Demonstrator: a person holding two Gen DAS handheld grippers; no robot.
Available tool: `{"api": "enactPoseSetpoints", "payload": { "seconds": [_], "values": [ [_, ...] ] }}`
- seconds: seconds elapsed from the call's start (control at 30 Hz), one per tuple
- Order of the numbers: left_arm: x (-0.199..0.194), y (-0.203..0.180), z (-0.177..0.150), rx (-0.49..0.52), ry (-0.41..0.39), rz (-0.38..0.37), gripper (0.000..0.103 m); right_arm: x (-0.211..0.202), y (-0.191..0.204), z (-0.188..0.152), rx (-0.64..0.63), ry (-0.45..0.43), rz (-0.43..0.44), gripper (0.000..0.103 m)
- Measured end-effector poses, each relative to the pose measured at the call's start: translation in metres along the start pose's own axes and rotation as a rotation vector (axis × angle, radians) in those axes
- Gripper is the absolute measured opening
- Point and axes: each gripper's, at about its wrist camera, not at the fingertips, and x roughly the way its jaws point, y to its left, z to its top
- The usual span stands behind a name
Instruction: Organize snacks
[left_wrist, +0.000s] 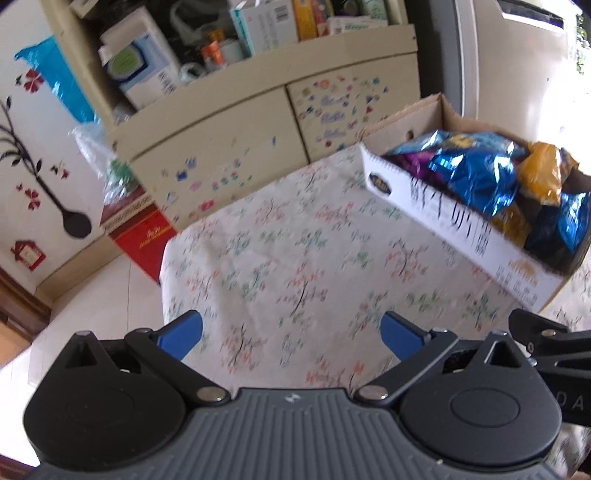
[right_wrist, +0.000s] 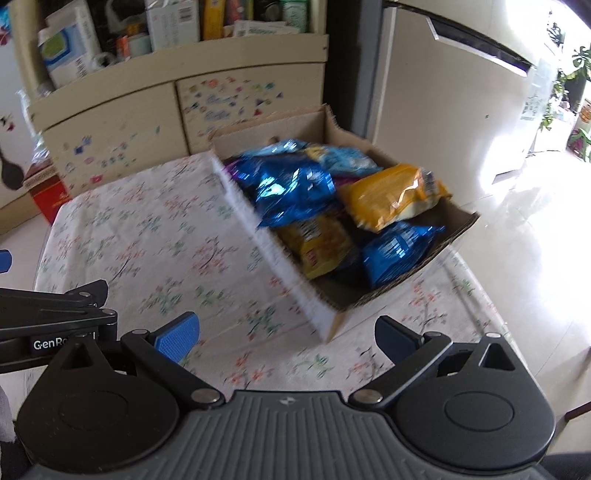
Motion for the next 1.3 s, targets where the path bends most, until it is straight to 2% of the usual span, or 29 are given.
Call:
{"api": "enactPoseSetpoints", "payload": {
  "seconds": [0.23,0.57,0.8,0.93,1.2,1.3],
  "values": [
    [0.005,0.012,-0.029,-0.029,0.064,0.014,0.102,0.008,0.013,-0.025,0.016,0.065,0.067,0.103],
    [0.009,0.036,-0.064,-0.123,0.139,0.01,0.102,0.017,0.033,-0.046,-0.024,0.094,0.162,0.103],
    [0.015,0.042,-0.067,-0.151,0.152,0.006,0.102,0.052,0.034,-0.051,-0.002,0.158,0.15,0.103],
    [0.015,0.044,-0.064,-0.167,0.145,-0.006,0.102,0.068,0.038,-0.055,0.005,0.165,0.141,0.103],
    [0.014,0.05,-0.056,-0.19,0.124,-0.012,0.102,0.084,0.056,-0.056,-0.059,-0.014,0.03,0.103],
    [0.013,0.051,-0.051,-0.2,0.112,-0.019,0.102,0.092,0.06,-0.054,-0.035,-0.082,0.012,0.103]
  ]
}}
